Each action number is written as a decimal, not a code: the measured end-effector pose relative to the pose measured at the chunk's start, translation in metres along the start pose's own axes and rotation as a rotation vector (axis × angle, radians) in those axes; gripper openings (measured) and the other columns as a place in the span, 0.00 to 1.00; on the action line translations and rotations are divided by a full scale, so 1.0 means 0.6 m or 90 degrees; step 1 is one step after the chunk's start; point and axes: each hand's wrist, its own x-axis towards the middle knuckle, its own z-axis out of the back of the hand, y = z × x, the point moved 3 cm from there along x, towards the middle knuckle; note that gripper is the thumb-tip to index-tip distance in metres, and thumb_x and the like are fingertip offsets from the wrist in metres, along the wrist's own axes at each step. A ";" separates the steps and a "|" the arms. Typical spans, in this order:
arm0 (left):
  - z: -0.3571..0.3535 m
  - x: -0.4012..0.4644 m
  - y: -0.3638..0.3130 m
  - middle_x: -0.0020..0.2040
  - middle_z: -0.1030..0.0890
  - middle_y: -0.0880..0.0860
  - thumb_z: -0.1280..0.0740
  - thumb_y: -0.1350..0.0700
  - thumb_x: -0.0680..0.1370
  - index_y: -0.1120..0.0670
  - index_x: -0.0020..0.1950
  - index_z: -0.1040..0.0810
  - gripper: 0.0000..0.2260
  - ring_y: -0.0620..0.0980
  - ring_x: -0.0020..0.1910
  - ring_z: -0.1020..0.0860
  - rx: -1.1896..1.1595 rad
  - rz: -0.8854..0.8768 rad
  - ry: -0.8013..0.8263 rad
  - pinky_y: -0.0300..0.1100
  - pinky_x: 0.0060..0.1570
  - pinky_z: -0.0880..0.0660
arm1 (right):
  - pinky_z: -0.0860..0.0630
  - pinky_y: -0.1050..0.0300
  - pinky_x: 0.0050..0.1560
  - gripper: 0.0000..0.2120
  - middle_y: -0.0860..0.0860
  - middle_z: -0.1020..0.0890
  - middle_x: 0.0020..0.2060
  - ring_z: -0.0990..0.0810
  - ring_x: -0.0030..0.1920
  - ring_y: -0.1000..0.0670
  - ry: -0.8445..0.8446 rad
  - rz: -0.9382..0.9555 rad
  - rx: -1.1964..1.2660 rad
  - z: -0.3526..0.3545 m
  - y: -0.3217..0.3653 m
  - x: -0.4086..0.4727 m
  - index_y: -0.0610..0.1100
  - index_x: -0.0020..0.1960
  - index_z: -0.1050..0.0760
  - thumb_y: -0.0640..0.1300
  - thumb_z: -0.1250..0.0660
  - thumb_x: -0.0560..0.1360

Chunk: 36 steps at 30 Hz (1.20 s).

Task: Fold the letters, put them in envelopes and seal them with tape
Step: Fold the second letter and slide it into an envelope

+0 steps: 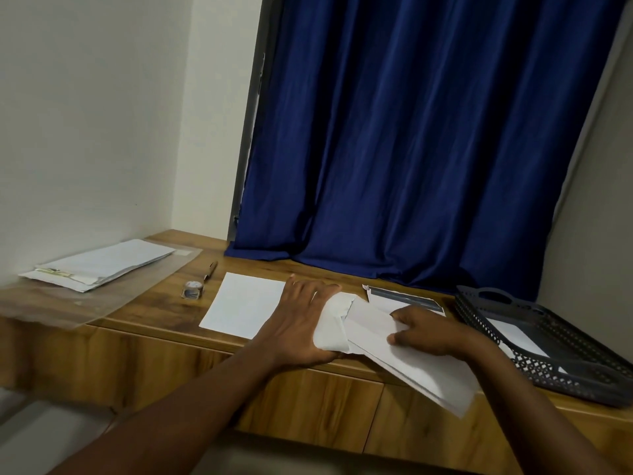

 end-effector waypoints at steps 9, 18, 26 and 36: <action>-0.001 0.002 -0.003 0.76 0.39 0.46 0.29 0.25 0.65 0.42 0.79 0.47 0.49 0.48 0.74 0.39 0.017 0.011 0.020 0.57 0.80 0.49 | 0.28 0.56 0.48 0.24 0.58 0.26 0.56 0.23 0.58 0.50 -0.064 -0.058 -0.022 0.012 0.020 0.047 0.58 0.57 0.25 0.56 0.18 0.65; -0.006 0.002 0.001 0.72 0.35 0.46 0.31 0.25 0.66 0.42 0.78 0.44 0.47 0.49 0.71 0.35 0.021 -0.013 -0.007 0.57 0.79 0.49 | 0.24 0.50 0.53 0.42 0.52 0.20 0.64 0.20 0.61 0.46 -0.274 -0.017 -0.125 -0.049 0.058 0.092 0.58 0.69 0.33 0.66 0.22 0.60; -0.005 0.001 -0.001 0.73 0.36 0.46 0.31 0.25 0.65 0.42 0.78 0.45 0.48 0.49 0.72 0.36 0.021 0.003 0.010 0.58 0.79 0.48 | 0.23 0.52 0.52 0.46 0.51 0.20 0.60 0.22 0.56 0.50 -0.280 -0.030 0.148 -0.044 0.016 0.094 0.54 0.70 0.28 0.65 0.17 0.57; -0.006 0.001 0.003 0.73 0.34 0.46 0.31 0.25 0.66 0.42 0.78 0.43 0.47 0.48 0.72 0.35 0.000 0.005 0.006 0.58 0.79 0.48 | 0.23 0.47 0.54 0.33 0.46 0.29 0.63 0.22 0.56 0.39 -0.397 0.045 0.038 -0.078 0.070 0.103 0.48 0.72 0.33 0.47 0.26 0.70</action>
